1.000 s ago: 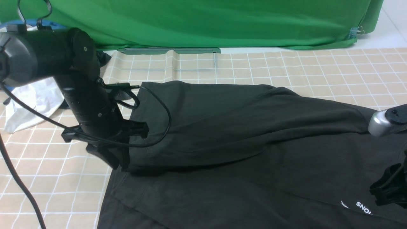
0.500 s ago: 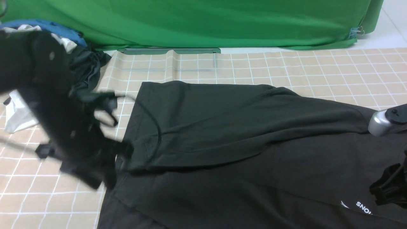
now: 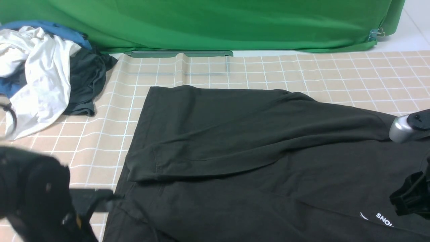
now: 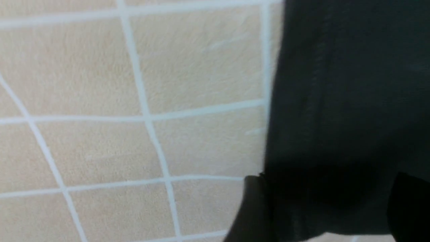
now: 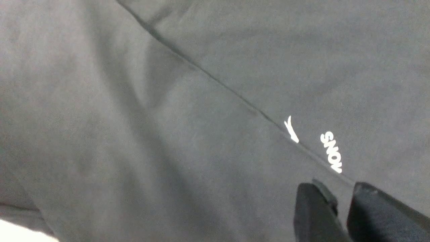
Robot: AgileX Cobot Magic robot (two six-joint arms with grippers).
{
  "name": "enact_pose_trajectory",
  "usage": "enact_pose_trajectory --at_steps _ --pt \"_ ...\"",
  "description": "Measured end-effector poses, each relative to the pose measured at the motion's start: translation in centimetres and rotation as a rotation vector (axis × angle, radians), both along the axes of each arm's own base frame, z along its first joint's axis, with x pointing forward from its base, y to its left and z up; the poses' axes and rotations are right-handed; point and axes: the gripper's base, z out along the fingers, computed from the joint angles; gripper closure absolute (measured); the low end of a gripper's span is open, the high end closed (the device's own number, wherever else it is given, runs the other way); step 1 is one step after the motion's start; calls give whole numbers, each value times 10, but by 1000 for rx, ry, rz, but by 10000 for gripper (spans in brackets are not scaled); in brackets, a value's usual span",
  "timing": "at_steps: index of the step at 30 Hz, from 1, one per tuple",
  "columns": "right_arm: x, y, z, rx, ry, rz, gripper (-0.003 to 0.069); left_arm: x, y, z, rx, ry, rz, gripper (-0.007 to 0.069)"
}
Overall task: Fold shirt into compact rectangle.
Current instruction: 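Grasp the near edge of the shirt at its hem and shoulder corners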
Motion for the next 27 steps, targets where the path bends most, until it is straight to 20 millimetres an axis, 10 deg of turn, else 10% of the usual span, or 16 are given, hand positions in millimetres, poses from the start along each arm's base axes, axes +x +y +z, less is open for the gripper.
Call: enact_pose_trajectory --at_steps 8,17,27 --pt "2 0 1 7 -29 -4 462 -7 2 -15 -24 -37 66 88" --pt "2 0 1 7 -29 -4 462 -7 3 -20 -1 -19 46 545" --pt "-9 -4 -4 -51 104 10 462 14 -8 14 -49 -55 -24 591"
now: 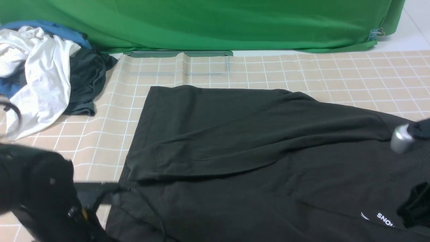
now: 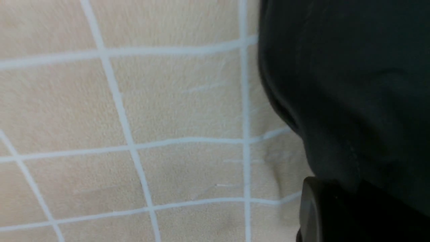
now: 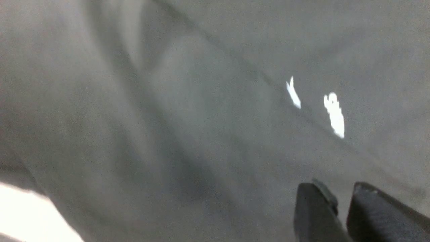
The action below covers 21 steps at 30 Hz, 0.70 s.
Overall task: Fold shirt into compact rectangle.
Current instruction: 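Grasp the near edge of the shirt at its hem and shoulder corners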
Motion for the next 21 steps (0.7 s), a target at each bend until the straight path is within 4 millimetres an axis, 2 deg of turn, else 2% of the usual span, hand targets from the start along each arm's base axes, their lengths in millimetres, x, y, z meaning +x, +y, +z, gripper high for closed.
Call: enact_pose_trajectory --at_steps 4,10,14,16,21 --pt "-4 -5 -2 -52 46 -28 462 0 0 16 -25 -72 19 591" --pt "-15 -11 -12 -99 162 -90 445 -11 7 40 -56 -191 50 591" --pt "-26 -14 -31 -113 234 -134 386 -20 12 51 -71 -237 45 591" --pt "-33 -14 -48 -113 297 -167 314 -26 14 58 -88 -271 41 591" --pt "-31 -1 -64 17 345 -193 197 -30 15 63 -98 -305 37 591"
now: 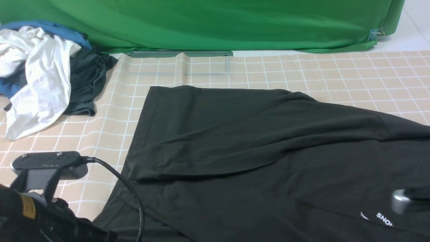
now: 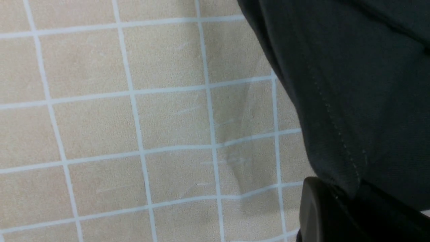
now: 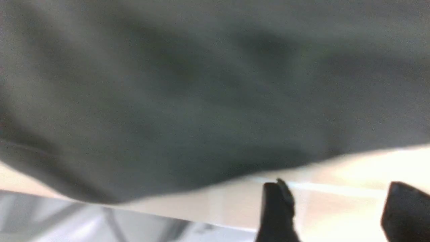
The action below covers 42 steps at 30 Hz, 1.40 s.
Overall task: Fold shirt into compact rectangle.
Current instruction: 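Grasp the near edge of the shirt at its hem and shoulder corners, then fold the black garment in half by bringing its near edge over to the far edge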
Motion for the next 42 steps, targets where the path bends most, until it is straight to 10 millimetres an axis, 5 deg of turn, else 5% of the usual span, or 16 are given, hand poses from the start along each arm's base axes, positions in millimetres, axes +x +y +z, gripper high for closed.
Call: enact_pose_trajectory --at_steps 7,14,19,21,24,33,42 --pt "4 4 -24 9 106 -15 158 1 0 0 -5 -13 2 591" --pt "17 5 -40 -16 102 -31 191 2 -1 1 -10 -27 4 591" --pt "21 3 -47 -62 148 20 498 6 -2 2 -32 -57 37 591" --pt "23 4 -47 -60 146 26 567 6 -2 2 -36 -60 48 591" --pt "25 5 -43 -45 134 54 606 10 -2 10 -50 -83 66 591" --pt "58 7 30 -72 -86 129 610 47 1 53 -107 -227 175 591" --pt "109 -1 52 -118 -153 105 610 105 -1 50 -103 -252 246 591"
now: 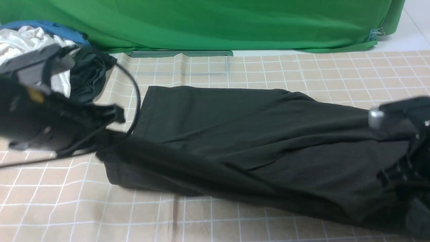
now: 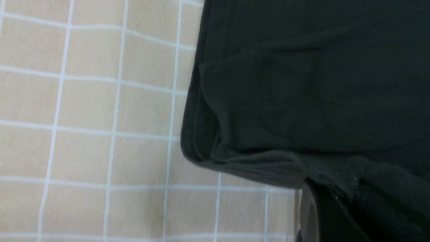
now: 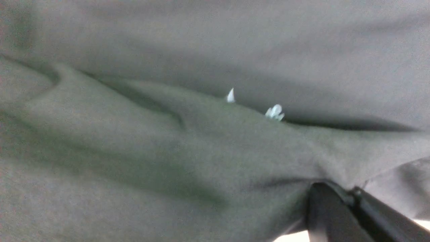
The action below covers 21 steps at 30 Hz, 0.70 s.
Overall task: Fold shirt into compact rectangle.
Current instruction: 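Fold the black garment in half by bringing its near edge over to the far edge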
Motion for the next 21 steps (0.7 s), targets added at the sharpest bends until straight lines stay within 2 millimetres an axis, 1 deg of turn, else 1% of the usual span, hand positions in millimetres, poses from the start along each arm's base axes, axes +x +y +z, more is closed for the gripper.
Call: enact_pose_trajectory --at_steps 2,6,8,10,12,13,15,17,20,21 --pt "14 -6 -2 -2 0 -16 610 16 -2 -6 10 -7 6 591" --pt "47 -15 -17 -11 31 -43 610 44 -8 -21 26 15 8 591" --pt "63 -15 -26 -14 47 -49 610 58 -11 -28 33 18 10 591" --pt "79 -14 -32 -14 32 -48 610 74 -15 -37 36 19 12 591" --pt "88 -13 -36 -13 27 -48 608 84 -17 -42 35 15 14 591" --pt "103 -11 -37 -11 0 -47 592 96 -20 -48 37 23 15 591" --pt "113 -10 -37 -13 -9 -46 546 108 -23 -53 39 34 17 591" --pt "121 -10 -30 -13 -18 -46 465 118 -26 -59 43 52 16 591" --pt "121 -10 -15 -16 22 -49 314 129 -29 -65 49 82 14 591" --pt "119 -9 -12 -11 29 -50 284 129 -29 -66 51 91 14 591"
